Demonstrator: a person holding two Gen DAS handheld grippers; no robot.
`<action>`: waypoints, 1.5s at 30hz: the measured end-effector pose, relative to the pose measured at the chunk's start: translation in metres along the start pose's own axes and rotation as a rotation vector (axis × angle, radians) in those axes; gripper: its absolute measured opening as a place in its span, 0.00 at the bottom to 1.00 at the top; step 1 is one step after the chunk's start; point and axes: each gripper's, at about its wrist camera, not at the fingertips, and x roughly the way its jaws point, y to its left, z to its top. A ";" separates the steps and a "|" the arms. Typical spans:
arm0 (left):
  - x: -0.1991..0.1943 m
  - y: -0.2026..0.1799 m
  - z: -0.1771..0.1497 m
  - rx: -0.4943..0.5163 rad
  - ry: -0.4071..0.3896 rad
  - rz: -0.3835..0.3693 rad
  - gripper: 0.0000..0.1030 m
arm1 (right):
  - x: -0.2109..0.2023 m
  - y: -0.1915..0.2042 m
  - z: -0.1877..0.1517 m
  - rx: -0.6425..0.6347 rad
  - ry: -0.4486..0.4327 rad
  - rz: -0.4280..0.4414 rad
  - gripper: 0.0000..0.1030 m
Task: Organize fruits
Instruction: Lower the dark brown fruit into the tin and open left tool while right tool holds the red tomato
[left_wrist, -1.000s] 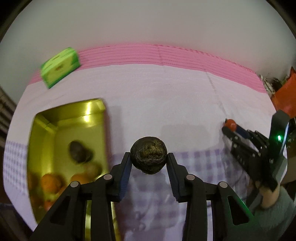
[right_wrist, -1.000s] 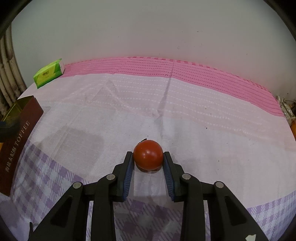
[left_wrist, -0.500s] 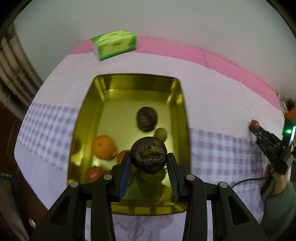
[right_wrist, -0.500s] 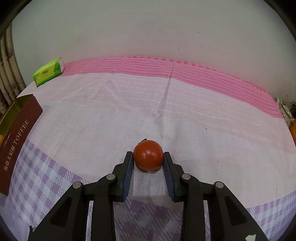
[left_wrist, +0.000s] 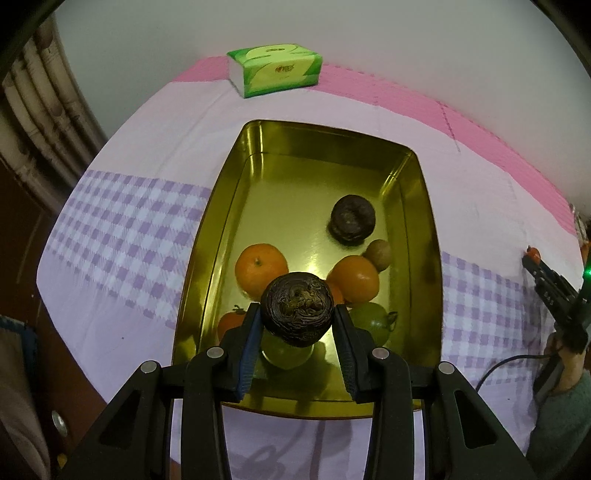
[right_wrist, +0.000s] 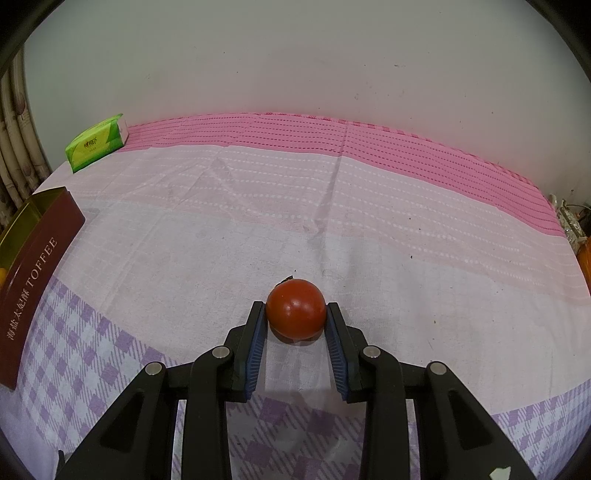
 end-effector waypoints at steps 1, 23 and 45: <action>0.001 0.001 -0.001 0.000 0.002 0.000 0.38 | 0.000 0.000 0.000 0.000 0.000 0.000 0.30; 0.017 -0.018 0.032 0.046 0.001 -0.007 0.38 | 0.000 0.000 0.000 0.002 0.003 0.002 0.29; 0.042 -0.021 0.045 0.049 0.047 0.019 0.40 | 0.001 -0.001 0.001 0.003 0.004 0.002 0.29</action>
